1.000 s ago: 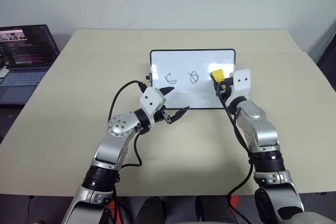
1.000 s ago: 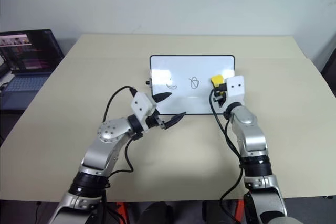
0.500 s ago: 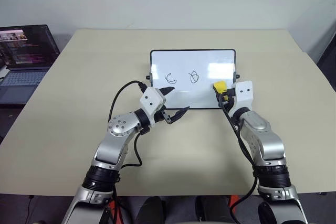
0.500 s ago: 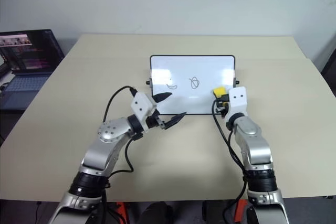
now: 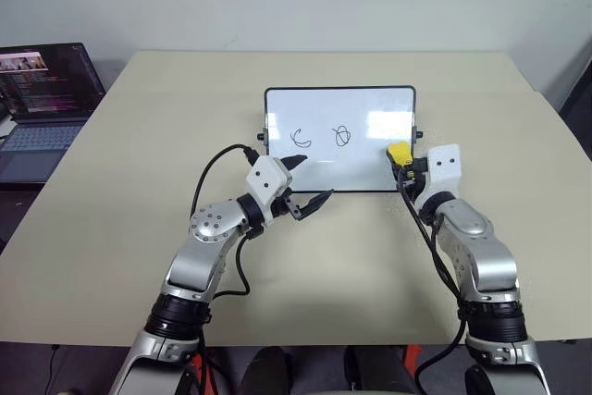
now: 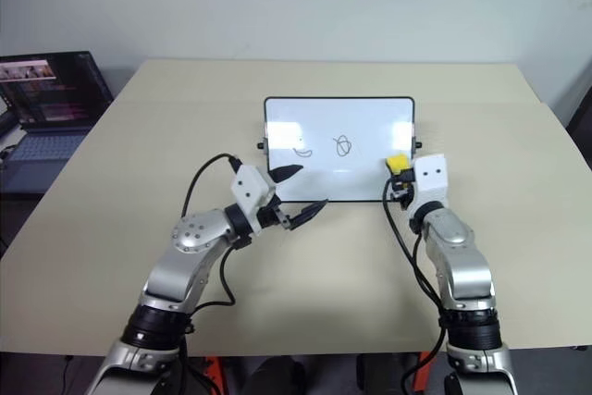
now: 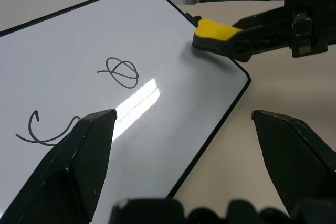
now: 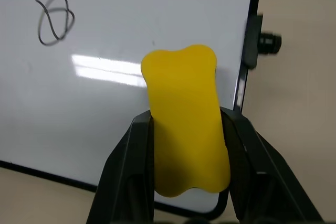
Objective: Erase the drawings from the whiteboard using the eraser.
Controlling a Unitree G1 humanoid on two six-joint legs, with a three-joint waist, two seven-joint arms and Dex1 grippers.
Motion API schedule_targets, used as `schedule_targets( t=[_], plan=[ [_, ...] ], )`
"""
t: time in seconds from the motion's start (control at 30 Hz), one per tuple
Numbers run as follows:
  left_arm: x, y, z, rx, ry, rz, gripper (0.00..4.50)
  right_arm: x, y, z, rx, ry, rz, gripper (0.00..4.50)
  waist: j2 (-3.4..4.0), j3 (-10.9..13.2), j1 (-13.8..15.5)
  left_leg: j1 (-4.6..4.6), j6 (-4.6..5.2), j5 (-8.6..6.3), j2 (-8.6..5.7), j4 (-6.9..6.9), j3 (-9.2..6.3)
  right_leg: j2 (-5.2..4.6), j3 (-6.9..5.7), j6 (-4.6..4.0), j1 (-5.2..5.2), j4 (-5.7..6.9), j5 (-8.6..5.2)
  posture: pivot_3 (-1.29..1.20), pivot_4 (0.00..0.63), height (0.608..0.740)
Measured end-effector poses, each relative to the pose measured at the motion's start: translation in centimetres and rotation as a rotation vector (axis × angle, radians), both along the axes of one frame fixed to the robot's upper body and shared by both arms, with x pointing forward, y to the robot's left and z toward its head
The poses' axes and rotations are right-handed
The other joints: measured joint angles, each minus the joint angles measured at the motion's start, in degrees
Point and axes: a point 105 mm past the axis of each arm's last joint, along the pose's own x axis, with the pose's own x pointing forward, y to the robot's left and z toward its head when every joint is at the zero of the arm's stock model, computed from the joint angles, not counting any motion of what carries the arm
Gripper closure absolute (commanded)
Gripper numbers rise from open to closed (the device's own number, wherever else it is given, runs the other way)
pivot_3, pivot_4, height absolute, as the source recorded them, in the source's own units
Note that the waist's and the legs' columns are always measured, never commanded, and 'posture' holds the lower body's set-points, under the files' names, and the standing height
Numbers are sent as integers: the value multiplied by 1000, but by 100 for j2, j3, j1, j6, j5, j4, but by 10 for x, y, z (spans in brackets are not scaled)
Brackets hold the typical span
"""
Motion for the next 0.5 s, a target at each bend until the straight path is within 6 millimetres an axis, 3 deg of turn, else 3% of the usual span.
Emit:
schedule_targets(
  t=[0.33,0.5],
  plan=[
    [0,0,0,1,0,0,0,-1,9,5,1,-18,26,3112,0,0,0,0,0,0,0,0,0,0,0,0,0,0,0,0,150,740],
    [0,8,-3,8,6,26,0,7,18,16,-7,-65,54,3112,0,0,-13,1,0,0,0,-1,-1,1,-2,0,0,1,0,0,150,740]
  ],
)
